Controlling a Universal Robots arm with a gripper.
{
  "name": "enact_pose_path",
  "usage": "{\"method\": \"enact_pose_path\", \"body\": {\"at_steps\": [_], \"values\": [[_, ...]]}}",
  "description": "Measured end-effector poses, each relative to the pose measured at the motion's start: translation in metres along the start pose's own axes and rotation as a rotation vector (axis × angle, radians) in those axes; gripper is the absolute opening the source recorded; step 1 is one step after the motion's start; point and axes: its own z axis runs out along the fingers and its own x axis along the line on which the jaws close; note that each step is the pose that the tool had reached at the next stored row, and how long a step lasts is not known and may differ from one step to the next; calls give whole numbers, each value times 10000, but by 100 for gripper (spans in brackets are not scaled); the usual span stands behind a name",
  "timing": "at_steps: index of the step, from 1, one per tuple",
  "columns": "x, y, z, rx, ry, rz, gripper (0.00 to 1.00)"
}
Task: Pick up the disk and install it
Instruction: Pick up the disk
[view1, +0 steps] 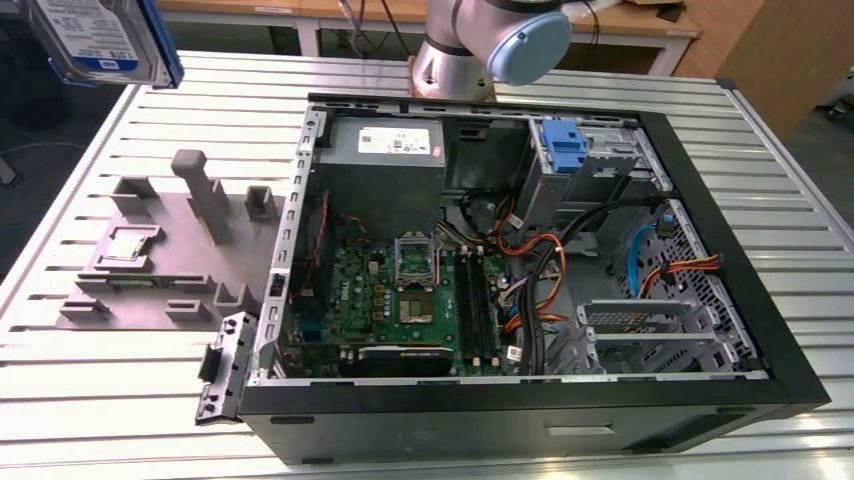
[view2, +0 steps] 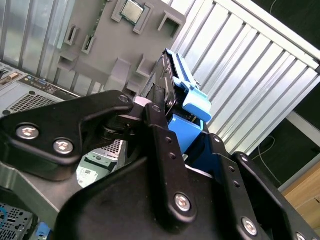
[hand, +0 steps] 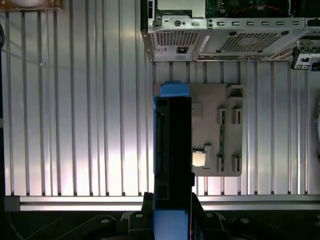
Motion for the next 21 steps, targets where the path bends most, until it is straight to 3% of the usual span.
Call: {"method": "enact_pose_path", "body": {"at_steps": [4,17,21], "values": [[3,95,-1,10,1,1,37],[4,114,-1,11,1,1,37],[5,147,-1,11,1,1,37]]}}
